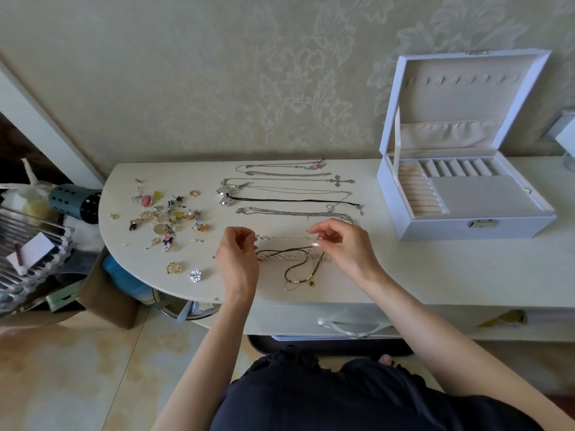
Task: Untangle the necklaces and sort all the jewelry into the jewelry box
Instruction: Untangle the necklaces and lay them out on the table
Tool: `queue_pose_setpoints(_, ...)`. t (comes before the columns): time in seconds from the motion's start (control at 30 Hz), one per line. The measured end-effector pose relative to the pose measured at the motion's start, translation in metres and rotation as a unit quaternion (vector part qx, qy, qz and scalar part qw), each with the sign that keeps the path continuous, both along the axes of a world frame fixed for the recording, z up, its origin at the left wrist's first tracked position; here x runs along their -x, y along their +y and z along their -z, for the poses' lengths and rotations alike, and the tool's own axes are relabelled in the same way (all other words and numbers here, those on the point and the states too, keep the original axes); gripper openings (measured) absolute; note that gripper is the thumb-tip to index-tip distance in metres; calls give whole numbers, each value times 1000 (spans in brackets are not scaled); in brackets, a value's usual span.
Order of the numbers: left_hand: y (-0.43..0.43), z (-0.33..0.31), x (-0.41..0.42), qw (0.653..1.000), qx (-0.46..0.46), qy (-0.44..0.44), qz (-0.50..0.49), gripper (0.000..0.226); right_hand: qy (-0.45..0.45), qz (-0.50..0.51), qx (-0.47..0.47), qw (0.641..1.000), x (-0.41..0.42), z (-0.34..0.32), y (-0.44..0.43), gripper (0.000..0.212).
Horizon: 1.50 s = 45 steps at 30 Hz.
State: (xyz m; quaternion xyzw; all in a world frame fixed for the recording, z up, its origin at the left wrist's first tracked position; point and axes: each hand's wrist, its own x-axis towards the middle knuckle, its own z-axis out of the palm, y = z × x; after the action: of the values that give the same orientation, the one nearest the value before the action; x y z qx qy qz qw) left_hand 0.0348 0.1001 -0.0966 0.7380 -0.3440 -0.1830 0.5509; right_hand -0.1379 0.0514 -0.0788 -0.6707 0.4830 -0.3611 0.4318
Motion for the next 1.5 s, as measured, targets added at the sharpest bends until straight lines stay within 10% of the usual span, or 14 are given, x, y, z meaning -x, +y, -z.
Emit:
queue_pose_setpoints(0.57,-1,4,0,979,-95,-166,71,19,-72,5,-25,997,-2,-7,0,23)
queue_pose_setpoints(0.8,-5,-19,28,949,-14,-86,302,26,-101,-3,-10,995,-4,-12,2,21)
queue_pose_setpoints(1.5,1,-29,21,960,99,126,229,13,-3,-64,-72,995,0,1,0,15)
